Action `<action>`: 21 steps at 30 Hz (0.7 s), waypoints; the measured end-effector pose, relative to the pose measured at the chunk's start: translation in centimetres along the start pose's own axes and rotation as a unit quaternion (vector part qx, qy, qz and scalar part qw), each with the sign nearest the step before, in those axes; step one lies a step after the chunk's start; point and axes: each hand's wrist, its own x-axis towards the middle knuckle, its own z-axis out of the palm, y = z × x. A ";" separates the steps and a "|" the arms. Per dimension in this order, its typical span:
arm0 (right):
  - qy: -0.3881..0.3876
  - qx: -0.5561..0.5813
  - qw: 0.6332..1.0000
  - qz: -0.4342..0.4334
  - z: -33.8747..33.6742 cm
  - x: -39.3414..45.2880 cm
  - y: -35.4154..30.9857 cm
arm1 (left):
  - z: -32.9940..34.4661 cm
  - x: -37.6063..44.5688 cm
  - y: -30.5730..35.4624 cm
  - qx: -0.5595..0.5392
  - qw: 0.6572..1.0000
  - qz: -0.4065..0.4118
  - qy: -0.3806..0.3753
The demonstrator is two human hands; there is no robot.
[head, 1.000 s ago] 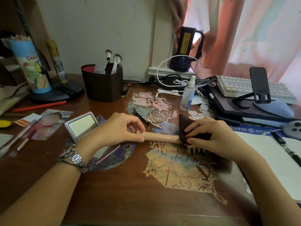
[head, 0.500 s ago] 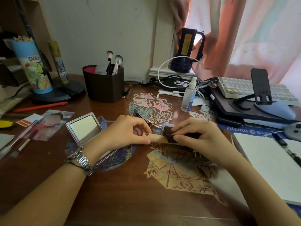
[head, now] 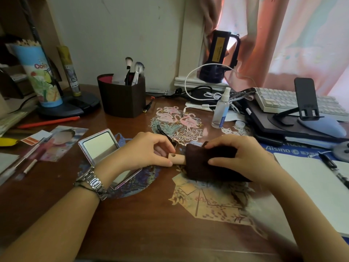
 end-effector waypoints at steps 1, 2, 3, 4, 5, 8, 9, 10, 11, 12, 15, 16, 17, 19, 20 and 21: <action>-0.009 -0.016 1.000 0.010 0.0 0.1 0.1 | -0.1 0.0 -0.1 0.003 1.000 -0.002 -0.003; -0.018 -0.034 0.999 0.012 0.0 0.2 0.1 | -0.1 0.0 -0.1 0.004 1.000 -0.003 -0.006; -0.024 -0.053 0.998 0.009 0.2 0.2 0.1 | -0.1 0.1 -0.2 0.003 1.000 -0.004 -0.008; -0.026 -0.068 0.997 0.003 0.4 0.3 0.1 | -0.1 0.1 -0.3 0.002 1.000 -0.004 -0.009; -0.029 -0.079 0.996 -0.004 0.6 0.4 0.1 | -0.1 0.1 -0.3 0.002 1.000 -0.003 -0.009; -0.033 -0.092 0.995 -0.017 1.1 0.6 0.2 | 0.1 0.2 -0.3 0.003 1.000 -0.001 -0.009; -0.031 -0.091 0.995 -0.019 1.2 0.7 0.2 | 0.2 0.2 -0.3 0.003 1.000 0.000 -0.009; -0.029 -0.089 0.995 -0.019 1.3 0.7 0.3 | 0.2 0.2 -0.3 0.002 1.000 0.001 -0.008; -0.027 -0.086 0.996 -0.020 1.4 0.7 0.2 | 0.3 0.2 -0.3 0.000 1.000 0.002 -0.006; -0.025 -0.082 0.996 -0.022 1.5 0.7 0.2 | 0.4 0.2 -0.3 -0.004 1.000 0.003 -0.004; -0.017 -0.066 0.997 -0.030 1.8 0.7 -0.2 | 0.6 0.2 -0.4 -0.018 1.000 0.009 0.002; -0.014 -0.063 0.997 -0.036 2.0 0.8 -0.3 | 0.6 0.2 -0.4 -0.019 1.000 0.012 0.002; -0.012 -0.060 0.997 -0.043 2.3 0.8 -0.4 | 0.7 0.2 -0.4 -0.019 1.000 0.015 0.002; -0.004 -0.051 0.997 -0.052 2.7 0.9 -0.5 | 0.8 0.2 -0.4 -0.018 1.000 0.020 0.001; 0.000 -0.043 0.998 -0.055 2.9 1.0 -0.6 | 0.9 0.2 -0.4 -0.018 1.000 0.023 0.001; 0.004 -0.036 0.998 -0.059 3.0 1.0 -0.6 | 1.0 0.3 -0.4 -0.018 0.999 0.026 0.002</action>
